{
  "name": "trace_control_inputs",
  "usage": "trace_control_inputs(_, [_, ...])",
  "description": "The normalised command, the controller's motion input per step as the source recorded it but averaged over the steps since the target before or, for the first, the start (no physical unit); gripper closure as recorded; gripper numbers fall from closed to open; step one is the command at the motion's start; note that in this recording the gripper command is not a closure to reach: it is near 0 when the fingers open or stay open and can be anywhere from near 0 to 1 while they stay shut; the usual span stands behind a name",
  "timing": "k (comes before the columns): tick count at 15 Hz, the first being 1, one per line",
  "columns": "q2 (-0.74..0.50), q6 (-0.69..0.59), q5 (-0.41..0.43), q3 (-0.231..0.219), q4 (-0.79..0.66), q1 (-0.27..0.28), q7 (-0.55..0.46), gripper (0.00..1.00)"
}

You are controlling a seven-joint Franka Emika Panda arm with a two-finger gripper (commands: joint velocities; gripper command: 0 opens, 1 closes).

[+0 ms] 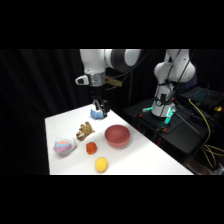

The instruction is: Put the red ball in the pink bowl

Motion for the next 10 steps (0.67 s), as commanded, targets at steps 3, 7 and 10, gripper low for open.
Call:
trace_control_inputs(3, [0.31,0.08,-0.056,0.062,0.30,0.053,-0.01,0.00])
trace_control_inputs(7, [0.40,0.08,-0.033,0.054,0.39,0.037,-0.09,0.00])
trace_control_inputs(10, [0.45,0.06,0.014,0.020,0.46,-0.041,-0.22,0.00])
